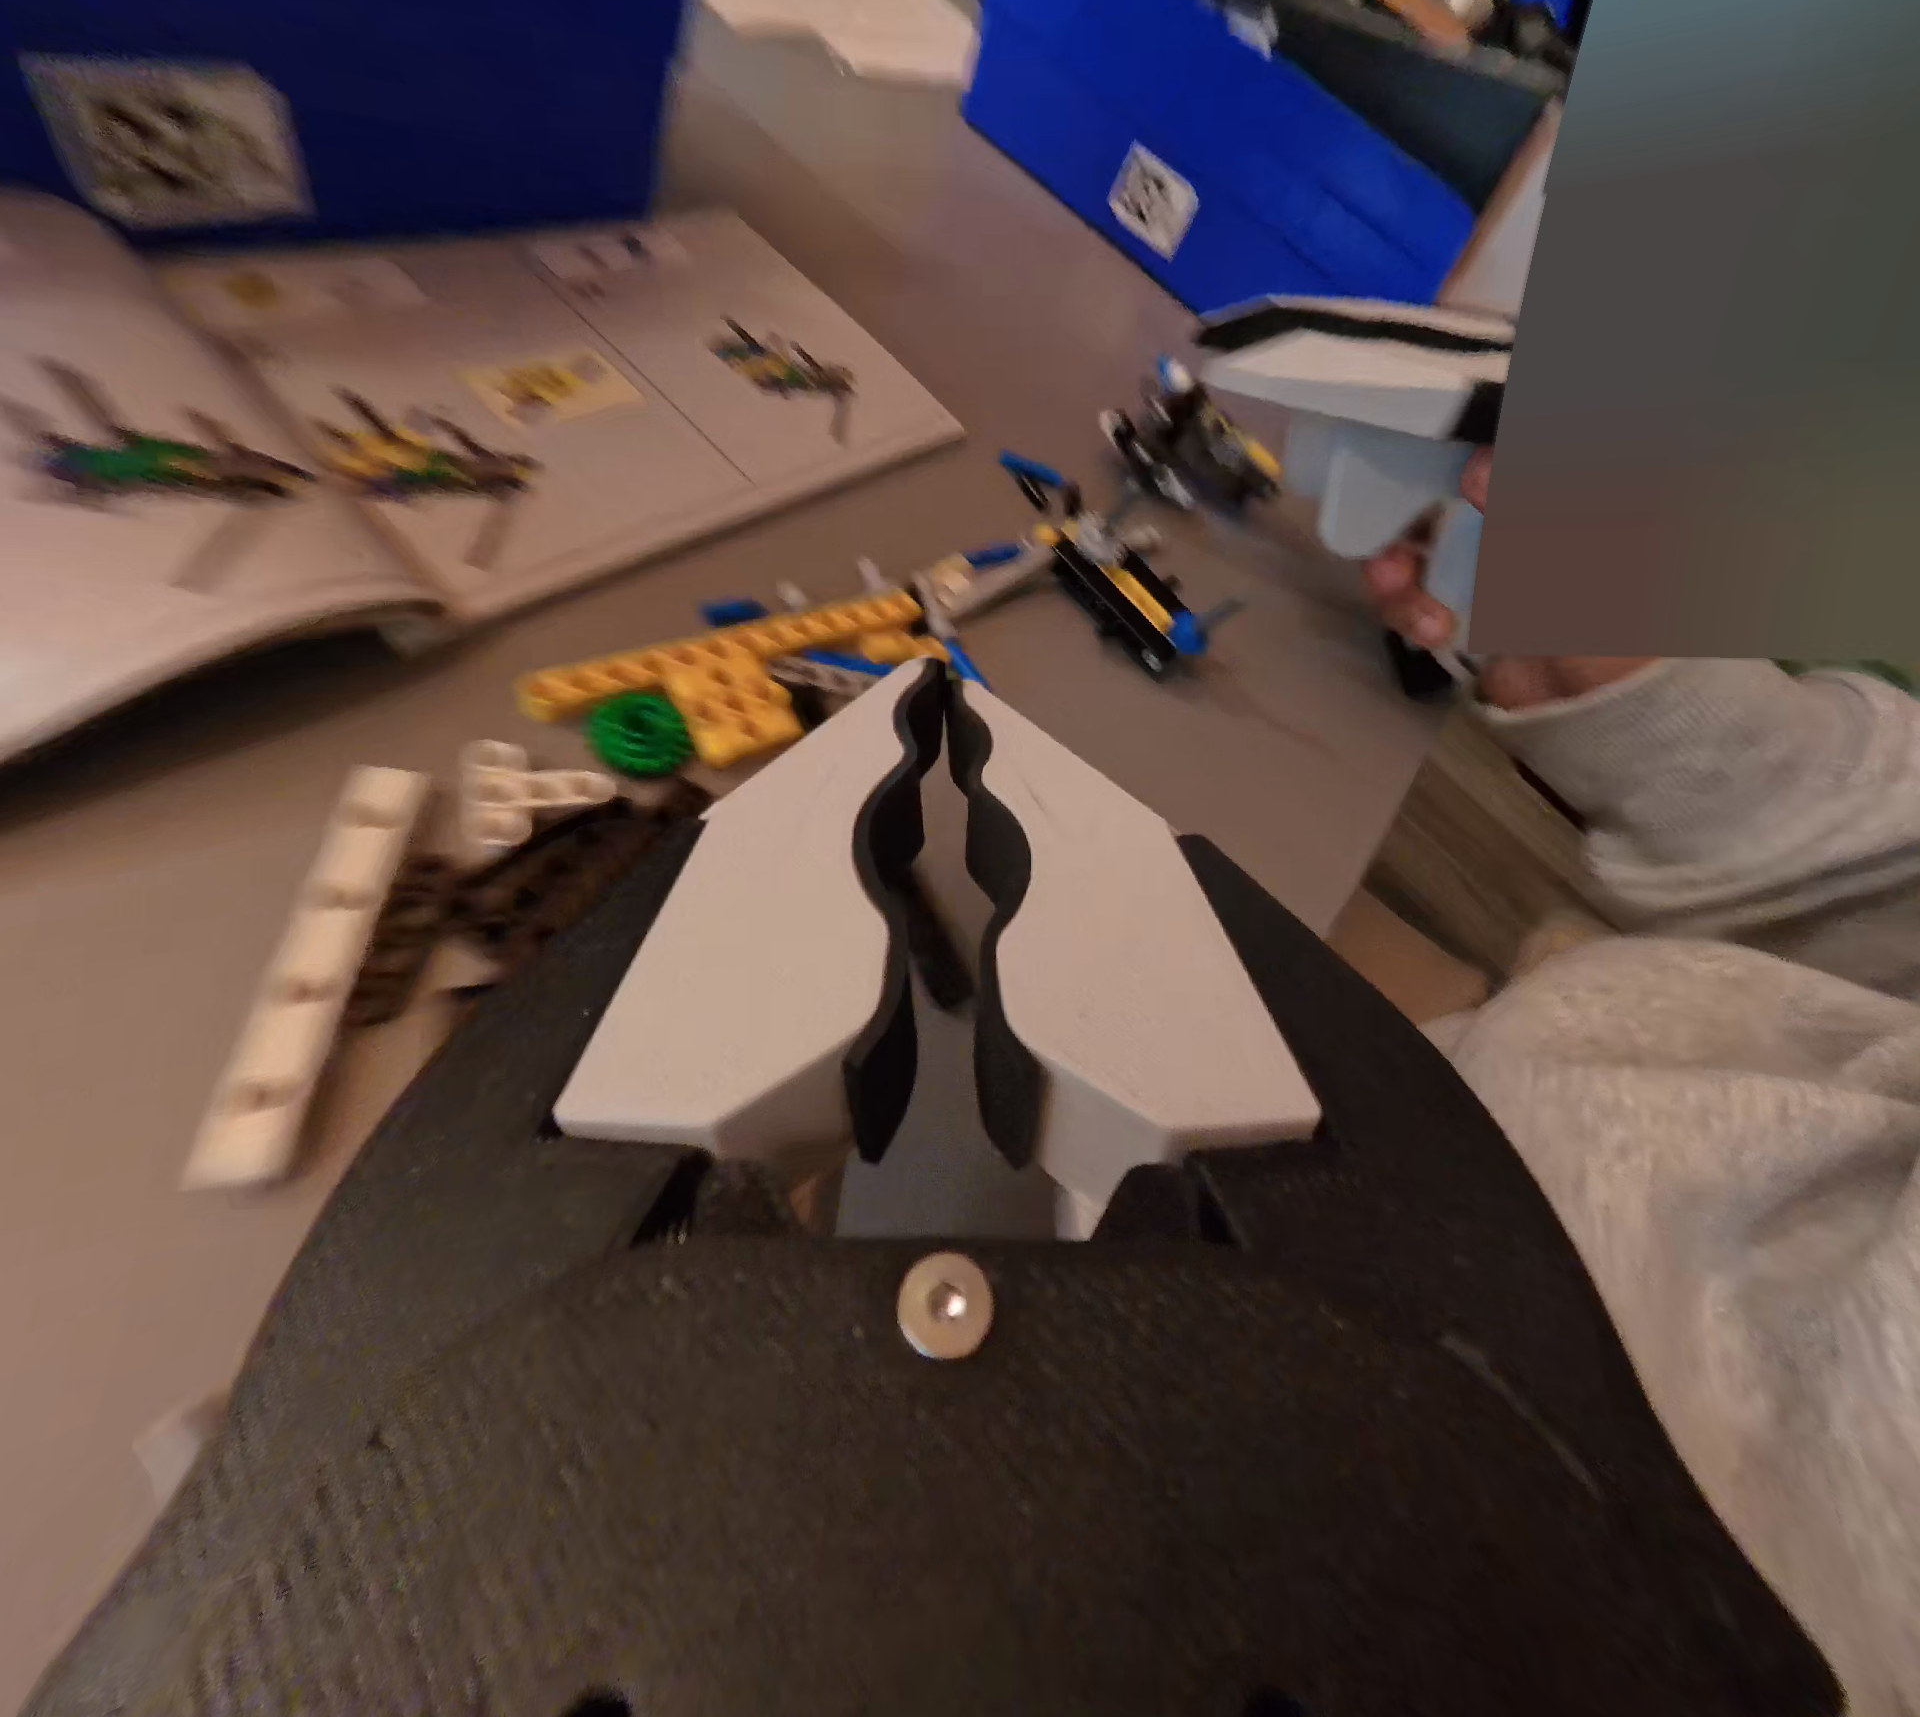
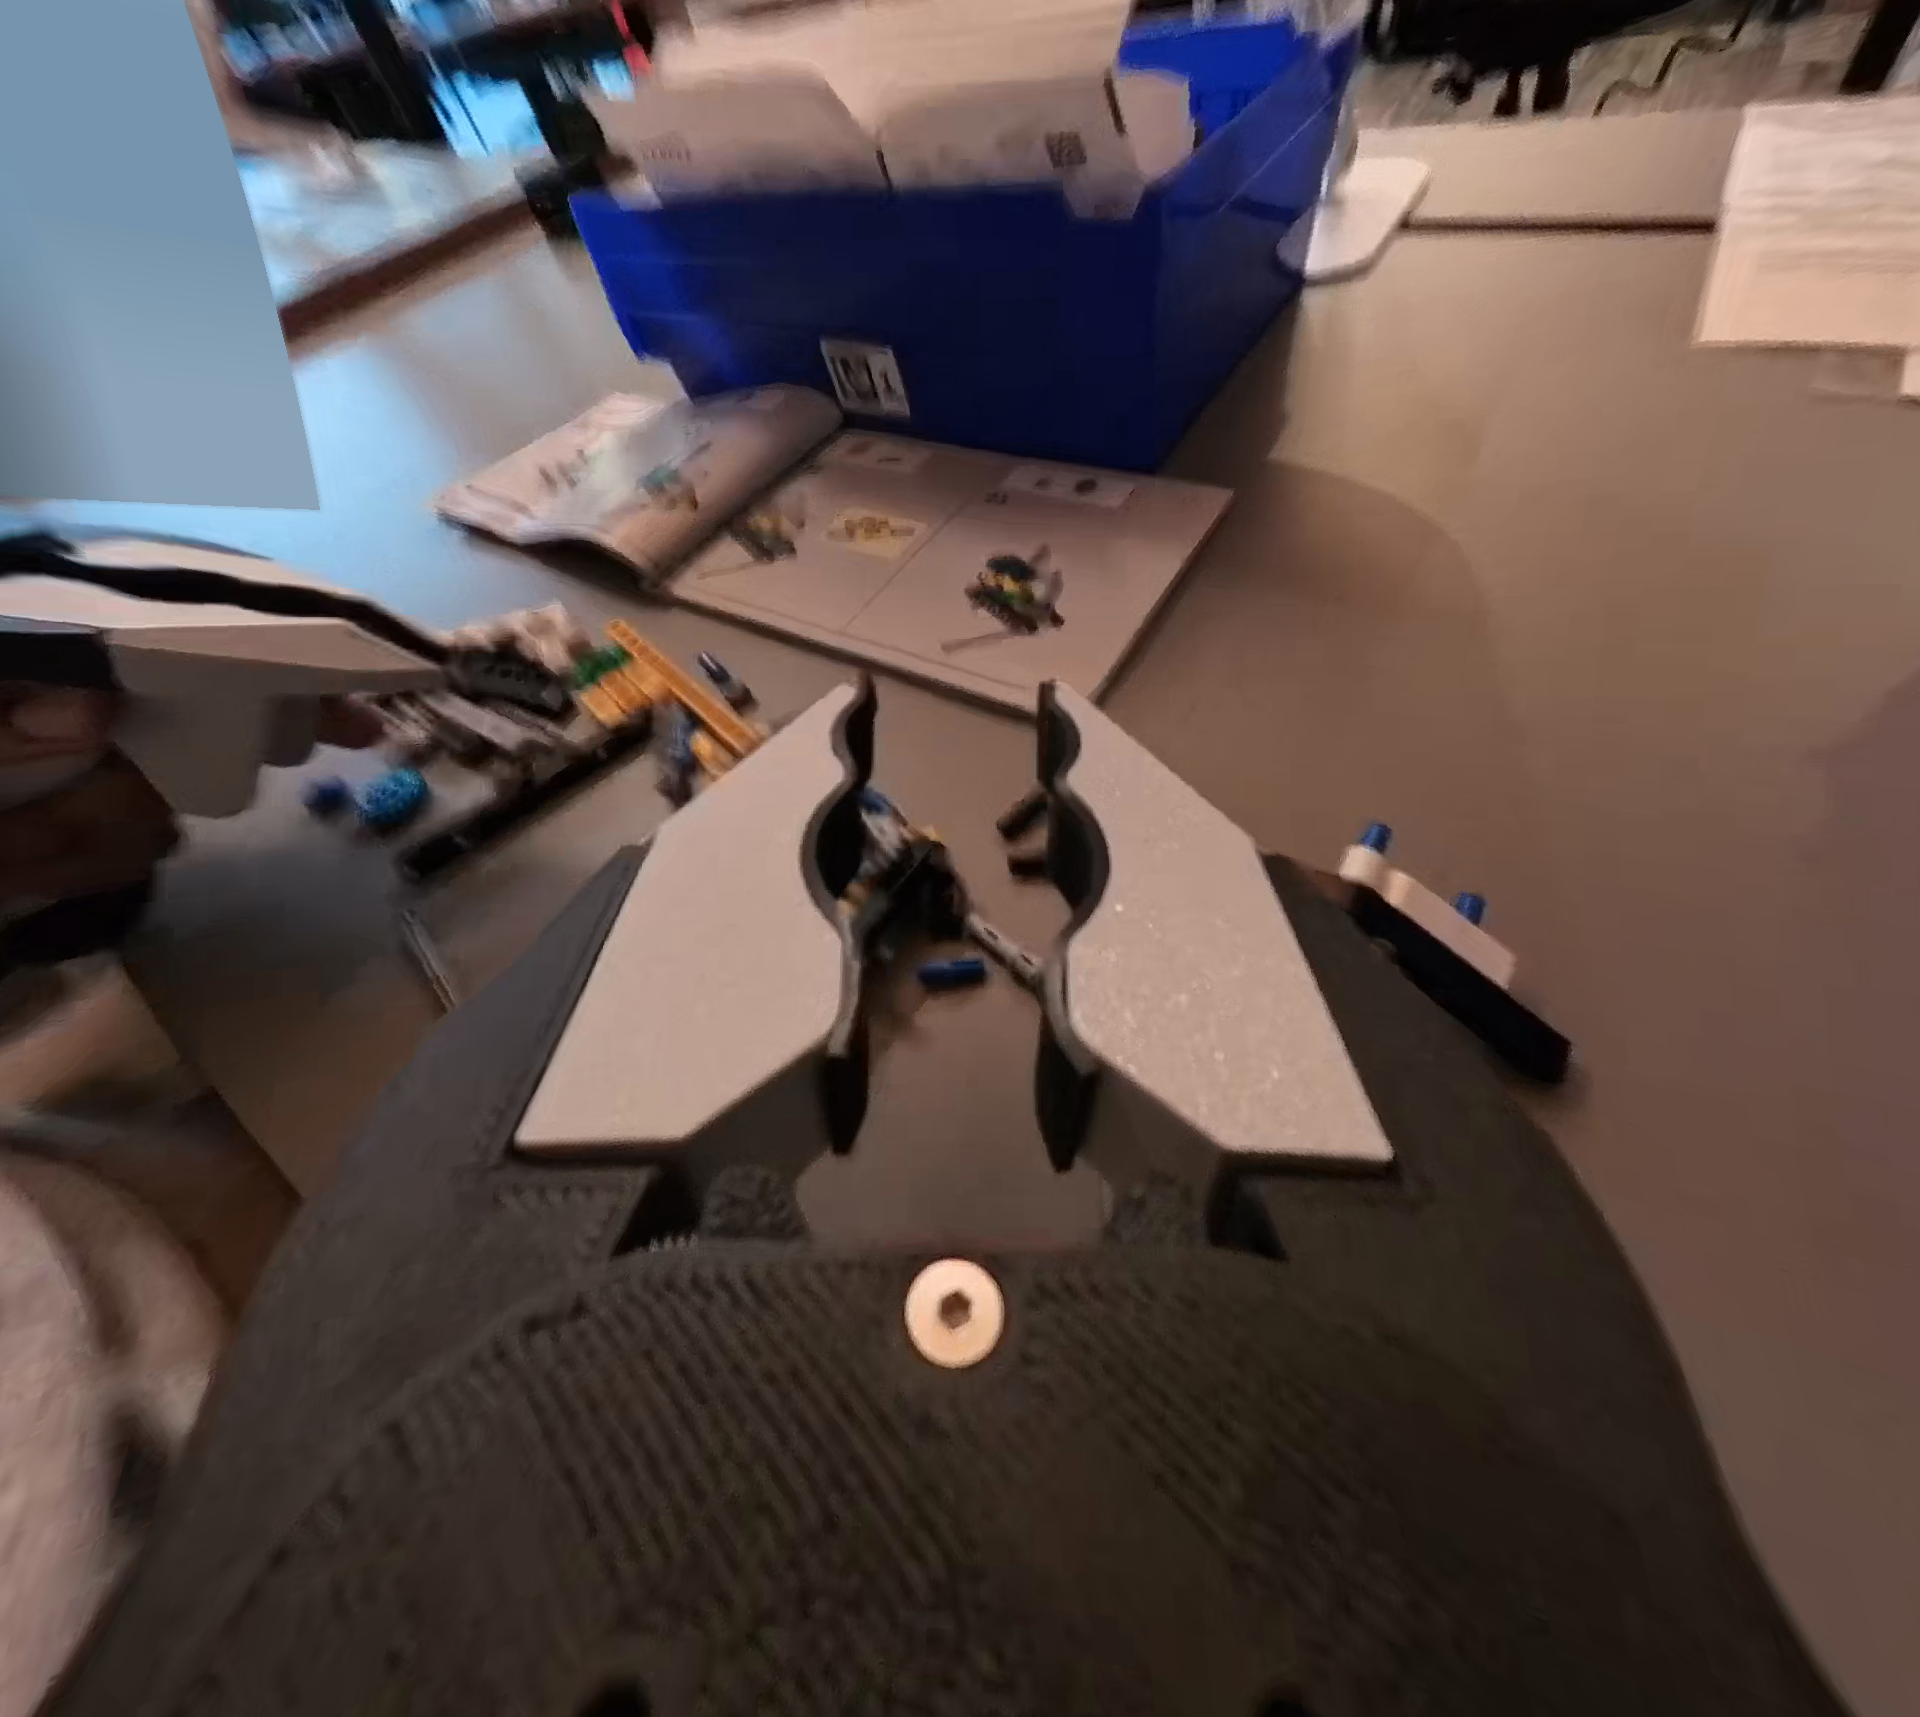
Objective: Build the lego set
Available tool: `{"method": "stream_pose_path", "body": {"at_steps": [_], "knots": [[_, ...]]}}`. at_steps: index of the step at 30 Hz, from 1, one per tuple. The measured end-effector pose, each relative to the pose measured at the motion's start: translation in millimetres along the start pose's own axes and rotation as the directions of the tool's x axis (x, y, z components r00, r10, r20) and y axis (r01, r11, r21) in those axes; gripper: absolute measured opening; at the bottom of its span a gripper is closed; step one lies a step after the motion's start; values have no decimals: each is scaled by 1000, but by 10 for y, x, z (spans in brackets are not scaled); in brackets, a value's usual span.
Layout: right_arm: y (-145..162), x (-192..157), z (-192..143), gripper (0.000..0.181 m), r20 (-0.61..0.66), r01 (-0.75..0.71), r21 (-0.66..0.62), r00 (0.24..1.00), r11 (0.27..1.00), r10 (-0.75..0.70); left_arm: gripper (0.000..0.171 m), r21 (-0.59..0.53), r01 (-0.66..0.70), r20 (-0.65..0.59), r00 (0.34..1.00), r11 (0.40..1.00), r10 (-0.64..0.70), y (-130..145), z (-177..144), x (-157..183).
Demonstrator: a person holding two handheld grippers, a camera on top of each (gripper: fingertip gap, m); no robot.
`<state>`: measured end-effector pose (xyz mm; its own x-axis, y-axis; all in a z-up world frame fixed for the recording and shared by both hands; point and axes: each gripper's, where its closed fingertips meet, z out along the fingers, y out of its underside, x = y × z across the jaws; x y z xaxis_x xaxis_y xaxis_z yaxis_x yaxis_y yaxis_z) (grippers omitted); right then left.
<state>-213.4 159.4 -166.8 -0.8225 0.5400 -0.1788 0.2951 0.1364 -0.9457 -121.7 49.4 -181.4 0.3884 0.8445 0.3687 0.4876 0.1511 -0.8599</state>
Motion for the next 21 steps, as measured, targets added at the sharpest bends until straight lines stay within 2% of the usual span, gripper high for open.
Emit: {"method": "stream_pose_path", "body": {"at_steps": [5,9,16,21], "knots": [[-354,-295,-40,32,117,-57,100,992,993,45,0,101,31,74,996,994,-39,-302,-341,-330],[-487,-544,124,31,175,7,95,984,995,-24,0,128,71,114,990,989,-86,-295,-532,-606],[-288,-912,367,27,230,114,-16,967,993,-107,0,121,128,102,985,984,-140,-146,-563,-788],[-217,-946,340,23,239,66,-42,969,997,-54,0,130,115,134,982,985,-132,-137,-578,-830]]}}
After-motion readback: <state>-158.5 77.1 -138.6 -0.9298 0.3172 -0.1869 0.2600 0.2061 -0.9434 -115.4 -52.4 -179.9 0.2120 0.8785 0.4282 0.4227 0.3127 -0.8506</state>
